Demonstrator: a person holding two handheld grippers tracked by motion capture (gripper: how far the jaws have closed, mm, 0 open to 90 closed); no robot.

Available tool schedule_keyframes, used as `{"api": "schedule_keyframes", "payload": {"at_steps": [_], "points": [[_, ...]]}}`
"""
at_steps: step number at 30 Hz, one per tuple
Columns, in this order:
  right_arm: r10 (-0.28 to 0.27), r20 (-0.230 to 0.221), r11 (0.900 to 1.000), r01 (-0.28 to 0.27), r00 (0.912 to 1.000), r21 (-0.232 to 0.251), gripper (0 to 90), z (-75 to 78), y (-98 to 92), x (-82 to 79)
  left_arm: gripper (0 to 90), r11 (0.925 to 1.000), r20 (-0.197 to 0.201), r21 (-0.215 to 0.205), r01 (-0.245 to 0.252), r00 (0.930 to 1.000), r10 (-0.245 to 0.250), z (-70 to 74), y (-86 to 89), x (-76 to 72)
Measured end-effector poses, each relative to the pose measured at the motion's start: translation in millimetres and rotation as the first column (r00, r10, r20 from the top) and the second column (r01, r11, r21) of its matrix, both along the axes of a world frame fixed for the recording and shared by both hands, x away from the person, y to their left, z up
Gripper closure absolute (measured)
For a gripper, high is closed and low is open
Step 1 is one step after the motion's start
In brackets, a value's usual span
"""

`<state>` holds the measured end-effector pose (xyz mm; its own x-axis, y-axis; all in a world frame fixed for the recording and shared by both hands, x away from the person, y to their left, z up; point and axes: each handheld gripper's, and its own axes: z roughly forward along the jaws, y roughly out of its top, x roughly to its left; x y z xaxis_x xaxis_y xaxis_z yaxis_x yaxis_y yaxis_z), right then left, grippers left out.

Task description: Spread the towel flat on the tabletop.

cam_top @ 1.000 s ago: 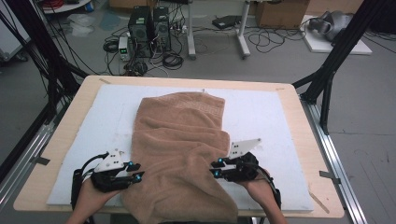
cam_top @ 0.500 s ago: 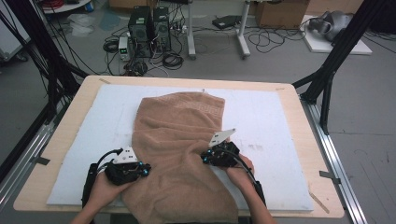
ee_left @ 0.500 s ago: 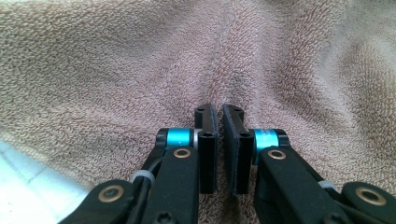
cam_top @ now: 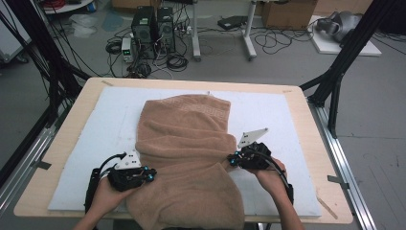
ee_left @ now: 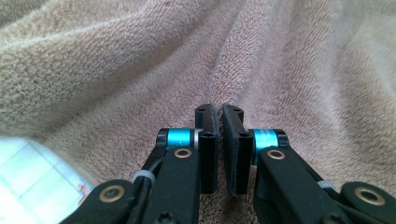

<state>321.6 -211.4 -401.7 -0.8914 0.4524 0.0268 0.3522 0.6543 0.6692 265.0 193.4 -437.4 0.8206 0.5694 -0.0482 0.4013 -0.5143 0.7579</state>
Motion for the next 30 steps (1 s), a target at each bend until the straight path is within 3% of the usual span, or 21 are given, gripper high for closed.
{"api": "schedule_keyframes", "payload": {"at_steps": [3, 5, 9, 12, 16, 18, 21, 23, 26, 27, 30], "points": [[-0.016, -0.015, 0.999, 0.016, 0.9997, -0.03, 83.8, -12.7, 8.0, 6.4, 81.1, 0.9995, -0.016, -0.024, -0.019, 0.9997, 0.018, -0.4, 4.9, 2.4], [-0.029, -0.026, 0.999, 0.029, 0.9992, -0.018, 81.4, -17.5, 8.3, 9.2, 74.3, 0.9988, -0.014, -0.039, -0.03, 0.9995, 0.029, 1.6, 6.8, 2.9], [0.0, 0.016, 0.999, -0.001, 0.9999, 0.041, 77.9, -8.8, 0.7, 0.4, 66.7, 0.9989, -0.015, -0.031, -0.035, 0.9993, 0.035, 3.1, 8.4, 5.1], [0.035, 0.006, 0.997, -0.036, 0.9994, 0.071, 72.6, -8.2, -1.9, -7.4, 64.3, 0.9992, -0.021, -0.024, -0.032, 0.9993, 0.032, 1.5, 5.9, 6.2], [0.043, 0.002, 0.997, -0.043, 0.9991, 0.062, 64.6, -12.9, 3.2, -14.0, 62.4, 0.9998, -0.015, -0.011, -0.015, 0.9998, 0.015, 1.0, -0.7, 2.8], [0.044, 0.023, 0.997, -0.045, 0.9988, 0.059, 63.5, -11.4, 5.3, -17.8, 61.9, 1.0, -0.013, 0.0, -0.005, 0.9999, 0.005, 1.0, -1.2, 2.2], [0.061, 0.019, 0.997, -0.062, 0.9979, 0.052, 61.7, -13.7, 10.0, -17.4, 60.4, 0.9999, -0.039, 0.01, 0.0, 0.9993, 0.0, -2.9, -3.5, 4.1], [0.07, 0.0, 0.997, -0.07, 0.9976, 0.029, 63.9, -20.5, 15.9, -13.9, 62.7, 0.9999, -0.022, 0.013, 0.0, 0.9998, 0.0, -4.9, -4.8, 3.0], [0.08, -0.035, 0.997, -0.081, 0.9962, -0.018, 77.7, -31.7, 23.8, -8.3, 75.5, 1.0, -0.026, 0.002, 0.005, 0.9997, -0.005, -5.4, -3.3, 3.0], [0.088, -0.03, 0.996, -0.089, 0.9957, -0.017, 82.4, -32.3, 24.0, -8.2, 79.1, 0.9999, -0.024, 0.006, 0.009, 0.9997, -0.009, -5.1, -3.3, 2.8], [0.098, -0.039, 0.995, -0.1, 0.9944, -0.03, 83.9, -27.9, 20.5, -9.0, 83.3, 0.9999, -0.027, 0.001, 0.016, 0.9995, -0.016, -4.3, -3.4, 1.9]]}}
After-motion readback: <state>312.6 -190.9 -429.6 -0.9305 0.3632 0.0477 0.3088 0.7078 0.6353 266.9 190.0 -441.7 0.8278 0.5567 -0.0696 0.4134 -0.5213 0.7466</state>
